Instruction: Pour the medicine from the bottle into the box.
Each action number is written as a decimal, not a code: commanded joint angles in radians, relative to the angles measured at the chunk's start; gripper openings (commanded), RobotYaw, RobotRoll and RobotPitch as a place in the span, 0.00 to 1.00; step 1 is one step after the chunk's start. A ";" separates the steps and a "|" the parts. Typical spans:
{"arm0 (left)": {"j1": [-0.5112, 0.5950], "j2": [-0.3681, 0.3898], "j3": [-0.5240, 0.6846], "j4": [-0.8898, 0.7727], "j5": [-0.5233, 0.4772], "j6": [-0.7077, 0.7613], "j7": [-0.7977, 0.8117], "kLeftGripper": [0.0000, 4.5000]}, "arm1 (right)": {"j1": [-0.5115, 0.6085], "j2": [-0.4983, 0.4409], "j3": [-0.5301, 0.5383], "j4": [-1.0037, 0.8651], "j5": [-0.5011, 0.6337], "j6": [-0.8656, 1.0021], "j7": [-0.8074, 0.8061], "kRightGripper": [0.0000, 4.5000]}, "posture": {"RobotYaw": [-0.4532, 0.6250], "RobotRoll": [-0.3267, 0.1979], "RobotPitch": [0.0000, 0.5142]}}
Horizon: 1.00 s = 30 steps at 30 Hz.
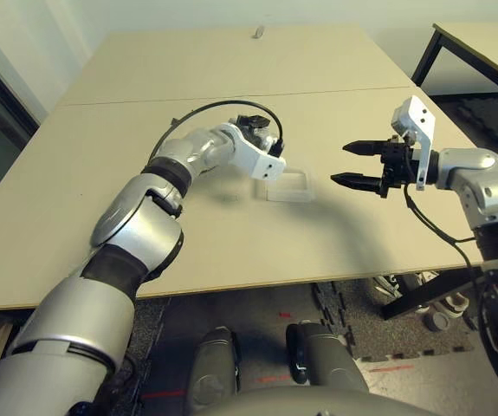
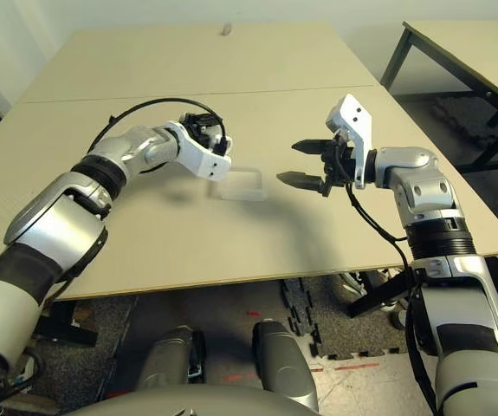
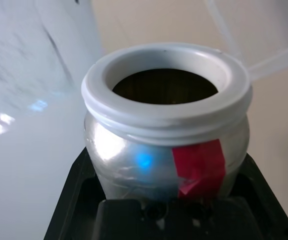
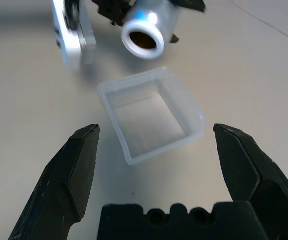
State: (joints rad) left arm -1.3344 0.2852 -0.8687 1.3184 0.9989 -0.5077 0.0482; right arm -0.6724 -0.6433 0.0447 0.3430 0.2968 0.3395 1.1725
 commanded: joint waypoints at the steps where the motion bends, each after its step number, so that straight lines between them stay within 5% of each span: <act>1: -0.060 -0.007 -0.046 0.032 0.061 0.023 0.061 0.62 | 0.022 -0.011 -0.021 -0.017 0.008 0.011 -0.005 1.00 | 0.25 0.62 0.08; 7: -0.099 -0.039 -0.126 0.053 0.149 0.050 0.096 0.62 | 0.020 0.006 -0.018 -0.026 0.008 0.020 -0.013 1.00 | 0.26 0.62 0.08; 17: -0.069 -0.050 -0.087 0.062 0.105 0.049 0.047 0.62 | 0.040 0.005 -0.032 -0.056 0.015 0.038 -0.019 1.00 | 0.24 0.62 0.08; 25: 0.029 -0.049 0.495 0.052 -0.486 0.088 -0.420 0.62 | 0.023 -0.001 -0.033 -0.038 0.013 0.038 -0.017 1.00 | 0.26 0.62 0.09; 30: 0.087 -0.050 0.768 0.020 -0.752 0.186 -0.609 0.62 | 0.012 0.006 -0.028 -0.022 0.011 0.032 -0.016 1.00 | 0.27 0.62 0.10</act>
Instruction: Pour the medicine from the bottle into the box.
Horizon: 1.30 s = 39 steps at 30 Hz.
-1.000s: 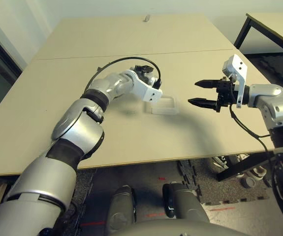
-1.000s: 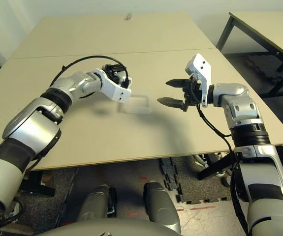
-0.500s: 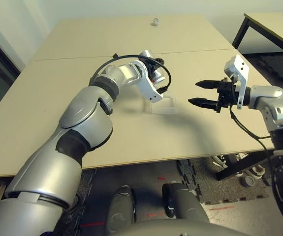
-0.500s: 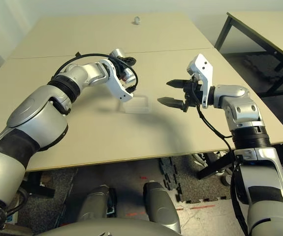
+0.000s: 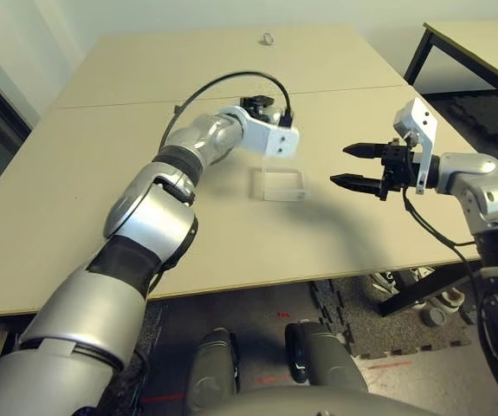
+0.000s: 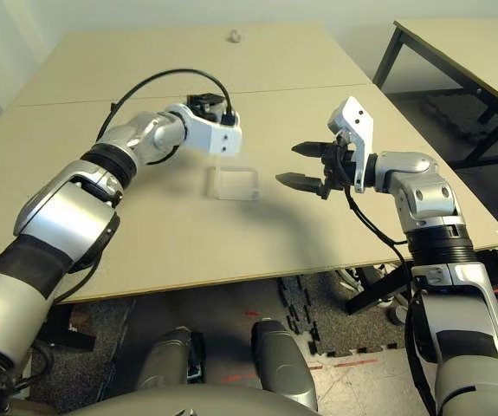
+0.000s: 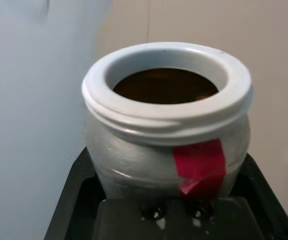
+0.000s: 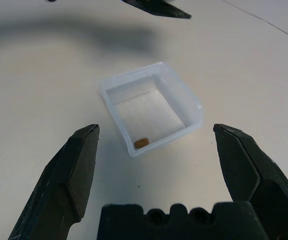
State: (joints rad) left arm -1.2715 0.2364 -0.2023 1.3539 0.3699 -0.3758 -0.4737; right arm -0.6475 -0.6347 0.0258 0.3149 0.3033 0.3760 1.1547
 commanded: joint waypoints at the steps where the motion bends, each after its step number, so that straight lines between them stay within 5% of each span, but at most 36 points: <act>1: 0.043 0.002 0.153 -0.025 -0.178 0.070 -0.134 0.62 | -0.015 0.001 -0.008 0.010 0.004 -0.006 0.001 1.00 | 0.27 0.62 0.10; 12: 0.200 0.065 0.352 -0.122 -0.383 0.132 -0.179 0.62 | -0.055 0.047 -0.019 0.083 0.001 -0.041 -0.032 1.00 | 0.30 0.62 0.10; 39: 0.568 0.059 0.453 -0.433 -0.526 0.084 0.043 0.62 | -0.053 0.132 -0.068 0.239 -0.019 -0.176 -0.225 1.00 | 0.34 0.62 0.18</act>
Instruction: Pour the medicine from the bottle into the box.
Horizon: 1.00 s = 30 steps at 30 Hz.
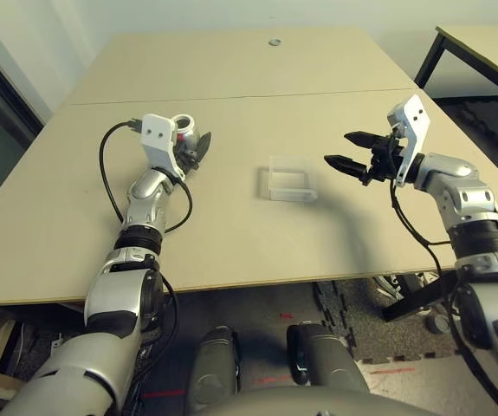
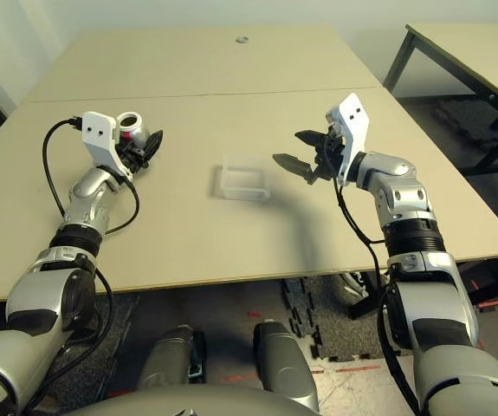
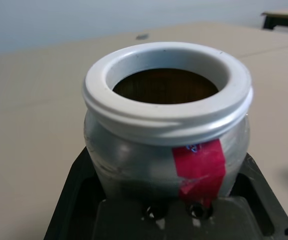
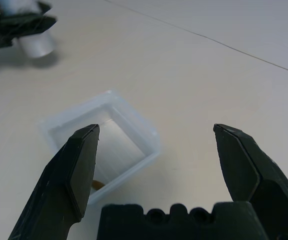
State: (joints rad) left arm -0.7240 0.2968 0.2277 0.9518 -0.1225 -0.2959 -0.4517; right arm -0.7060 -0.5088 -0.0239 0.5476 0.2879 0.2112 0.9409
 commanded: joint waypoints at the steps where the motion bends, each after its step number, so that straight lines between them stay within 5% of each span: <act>1: 0.027 -0.002 0.026 -0.031 -0.038 0.006 0.025 0.62 | 0.009 0.007 -0.018 0.006 -0.003 -0.011 -0.012 1.00 | 0.34 0.62 0.18; 11: 0.040 0.012 0.019 0.019 -0.038 -0.002 0.010 0.62 | 0.019 0.003 -0.019 -0.009 0.001 0.001 0.000 1.00 | 0.33 0.62 0.17; 17: 0.046 0.013 0.023 0.032 -0.042 -0.002 0.005 1.00 | 0.026 -0.001 -0.021 -0.017 0.008 0.012 0.019 1.00 | 0.33 0.62 0.16; 30: 0.133 0.022 0.027 -0.103 -0.068 0.022 -0.011 1.00 | 0.017 0.001 -0.012 -0.019 0.010 0.019 0.064 1.00 | 0.37 0.62 0.17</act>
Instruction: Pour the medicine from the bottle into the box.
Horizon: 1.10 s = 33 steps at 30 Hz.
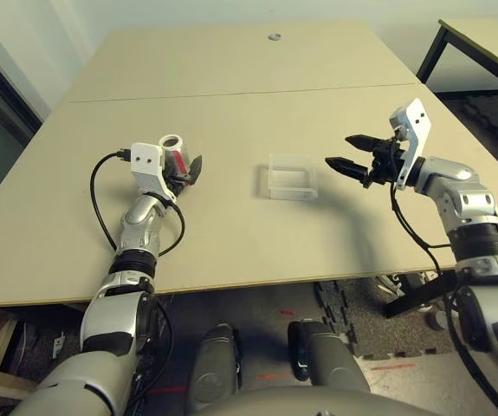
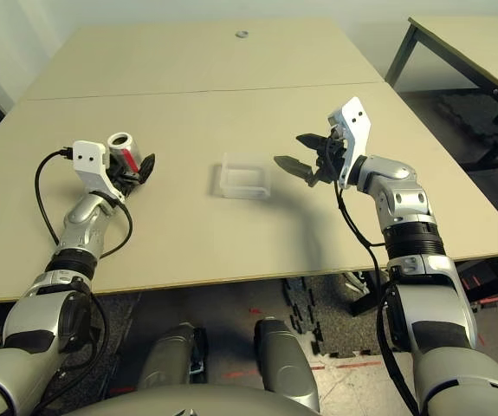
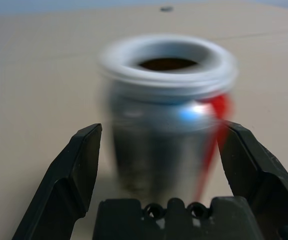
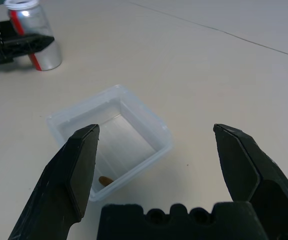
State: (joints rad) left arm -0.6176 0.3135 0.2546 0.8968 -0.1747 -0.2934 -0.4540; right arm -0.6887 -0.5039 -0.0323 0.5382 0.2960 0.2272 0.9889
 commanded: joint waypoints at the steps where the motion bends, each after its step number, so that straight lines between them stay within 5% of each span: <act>1: 0.039 0.007 0.000 -0.068 -0.019 0.024 -0.008 1.00 | -0.001 -0.003 -0.004 -0.009 0.002 0.003 0.018 1.00 | 0.37 0.62 0.17; 25: 0.446 0.041 0.073 -0.761 -0.175 0.343 0.027 1.00 | -0.033 -0.012 -0.040 0.129 -0.016 -0.060 0.010 1.00 | 0.44 0.62 0.16; 33: 0.448 0.114 0.179 -0.717 -0.156 0.319 0.103 1.00 | -0.029 -0.015 -0.163 0.290 -0.010 -0.152 -0.203 1.00 | 0.44 0.62 0.17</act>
State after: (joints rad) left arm -0.1506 0.4073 0.4118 0.1426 -0.3399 0.0414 -0.3677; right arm -0.7209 -0.5196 -0.1525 0.7905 0.2838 0.1081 0.8439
